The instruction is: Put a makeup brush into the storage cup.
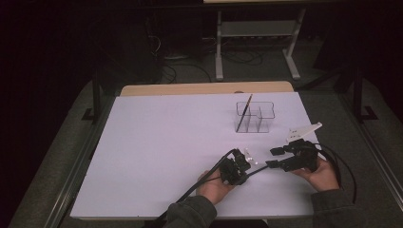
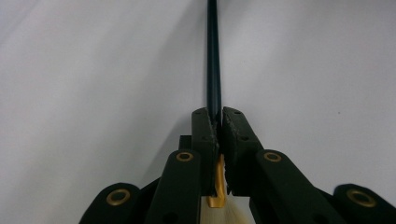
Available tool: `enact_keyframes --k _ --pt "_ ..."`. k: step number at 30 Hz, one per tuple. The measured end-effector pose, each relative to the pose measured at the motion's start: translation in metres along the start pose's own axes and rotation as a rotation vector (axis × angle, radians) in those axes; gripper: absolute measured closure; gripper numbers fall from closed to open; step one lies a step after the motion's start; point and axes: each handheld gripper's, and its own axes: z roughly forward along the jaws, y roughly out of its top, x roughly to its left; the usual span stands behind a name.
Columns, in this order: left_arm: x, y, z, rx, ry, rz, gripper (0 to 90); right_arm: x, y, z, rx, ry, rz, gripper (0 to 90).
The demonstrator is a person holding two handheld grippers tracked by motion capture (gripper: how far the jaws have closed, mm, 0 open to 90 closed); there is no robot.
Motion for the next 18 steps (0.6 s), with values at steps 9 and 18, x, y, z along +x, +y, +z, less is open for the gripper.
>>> enact_keyframes --k 9,18 --pt "0.005 0.0 -0.001 -0.003 -0.004 0.007 84.2 0.0 0.001 0.002 0.006 0.007 -0.005 41.5" --pt "0.012 -0.007 -0.007 -0.009 -0.02 -0.018 84.2 0.002 0.002 0.005 0.014 0.017 -0.012 41.5"
